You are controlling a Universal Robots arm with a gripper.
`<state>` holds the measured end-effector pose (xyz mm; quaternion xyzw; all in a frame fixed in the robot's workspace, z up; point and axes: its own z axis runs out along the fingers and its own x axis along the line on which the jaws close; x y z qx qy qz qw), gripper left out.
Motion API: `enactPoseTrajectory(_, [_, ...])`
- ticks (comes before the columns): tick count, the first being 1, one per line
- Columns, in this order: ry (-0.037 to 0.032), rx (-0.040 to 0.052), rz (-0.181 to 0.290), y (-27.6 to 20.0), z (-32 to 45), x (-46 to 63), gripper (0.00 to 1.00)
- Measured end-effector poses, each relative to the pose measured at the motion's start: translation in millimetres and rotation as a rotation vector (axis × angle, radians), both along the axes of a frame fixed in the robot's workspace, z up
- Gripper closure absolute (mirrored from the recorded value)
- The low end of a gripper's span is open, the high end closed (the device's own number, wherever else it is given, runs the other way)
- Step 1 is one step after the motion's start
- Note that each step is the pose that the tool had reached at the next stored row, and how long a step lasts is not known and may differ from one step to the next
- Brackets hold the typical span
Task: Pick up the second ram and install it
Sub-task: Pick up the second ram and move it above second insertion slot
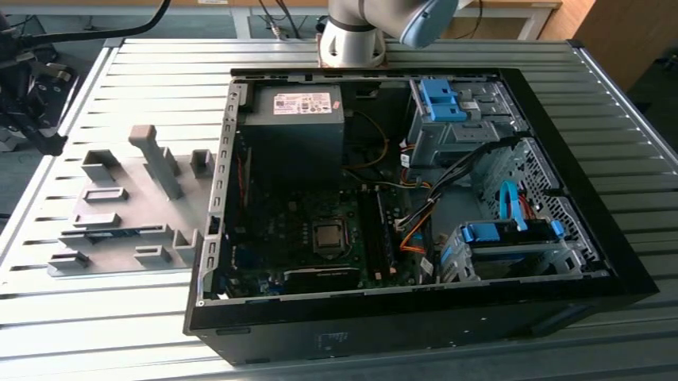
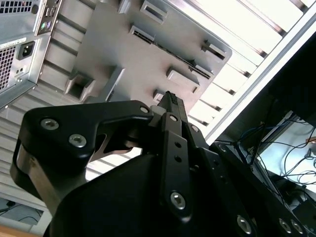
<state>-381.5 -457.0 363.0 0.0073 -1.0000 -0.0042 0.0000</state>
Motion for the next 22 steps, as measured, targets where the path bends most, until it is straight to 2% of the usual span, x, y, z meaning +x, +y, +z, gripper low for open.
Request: enactPoseTrajectory(22, [0.0, 0.0, 0.4, 0.0, -4.9, 0.0, 0.9])
